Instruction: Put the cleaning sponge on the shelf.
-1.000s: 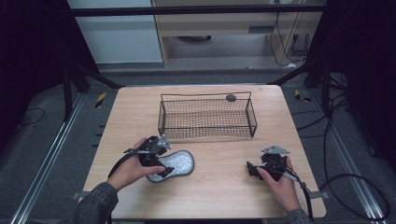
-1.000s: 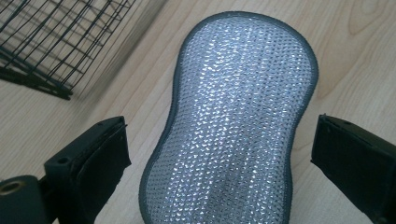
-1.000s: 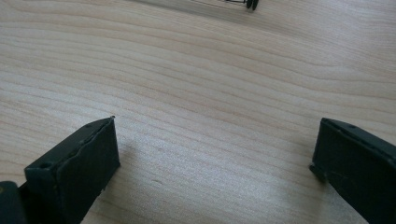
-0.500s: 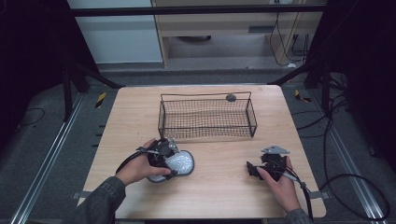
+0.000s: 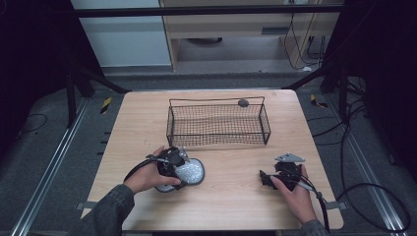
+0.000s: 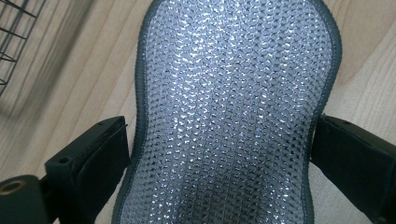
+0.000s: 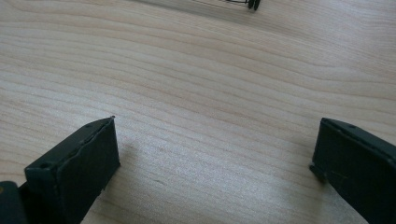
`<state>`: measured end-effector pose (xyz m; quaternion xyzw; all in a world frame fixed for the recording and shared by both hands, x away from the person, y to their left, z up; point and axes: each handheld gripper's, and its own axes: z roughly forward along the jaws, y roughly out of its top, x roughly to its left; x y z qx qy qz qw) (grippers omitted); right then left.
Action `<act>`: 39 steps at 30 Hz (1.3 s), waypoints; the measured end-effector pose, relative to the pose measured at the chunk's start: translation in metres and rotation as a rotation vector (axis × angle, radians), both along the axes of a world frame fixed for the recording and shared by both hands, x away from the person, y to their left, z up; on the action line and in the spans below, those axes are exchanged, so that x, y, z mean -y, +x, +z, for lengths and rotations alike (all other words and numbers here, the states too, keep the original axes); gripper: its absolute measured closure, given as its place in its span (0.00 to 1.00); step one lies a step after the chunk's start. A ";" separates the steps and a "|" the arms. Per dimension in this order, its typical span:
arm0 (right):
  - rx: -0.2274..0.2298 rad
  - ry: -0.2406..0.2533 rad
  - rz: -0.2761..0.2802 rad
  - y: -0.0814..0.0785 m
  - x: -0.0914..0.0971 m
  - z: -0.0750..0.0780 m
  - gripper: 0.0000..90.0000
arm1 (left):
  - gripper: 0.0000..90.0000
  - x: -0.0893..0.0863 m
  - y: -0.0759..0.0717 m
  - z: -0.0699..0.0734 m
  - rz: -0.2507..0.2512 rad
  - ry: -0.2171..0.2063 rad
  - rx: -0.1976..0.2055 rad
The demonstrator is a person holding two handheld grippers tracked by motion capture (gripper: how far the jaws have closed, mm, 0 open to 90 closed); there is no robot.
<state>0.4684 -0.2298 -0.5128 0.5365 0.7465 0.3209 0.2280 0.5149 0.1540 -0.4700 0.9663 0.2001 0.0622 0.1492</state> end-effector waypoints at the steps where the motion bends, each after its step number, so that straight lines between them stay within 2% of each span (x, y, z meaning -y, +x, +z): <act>1: 0.001 -0.001 0.000 0.000 0.000 0.000 0.01 | 0.04 0.000 0.000 0.000 0.000 0.000 0.000; 14: 0.004 -0.007 0.005 0.000 -0.001 0.000 0.01 | 0.00 0.005 0.008 -0.010 0.014 -0.016 -0.043; 19: 0.004 -0.007 0.007 0.000 -0.001 0.000 0.01 | 0.01 0.006 0.008 -0.011 0.011 -0.025 -0.045; 27: 0.004 -0.010 0.010 0.000 0.000 0.000 0.01 | 0.05 0.006 0.005 -0.008 0.011 -0.017 -0.022; 29: 0.005 -0.012 0.011 0.000 0.000 -0.001 0.01 | 0.05 0.005 0.003 -0.006 0.019 -0.033 -0.019; 34: 0.009 -0.016 0.016 0.000 0.000 -0.001 0.01 | 0.05 0.001 -0.003 0.008 0.025 -0.078 0.019; 39: 0.008 -0.015 0.016 0.000 -0.001 -0.001 0.01 | 0.06 -0.003 -0.007 0.020 0.028 -0.093 0.057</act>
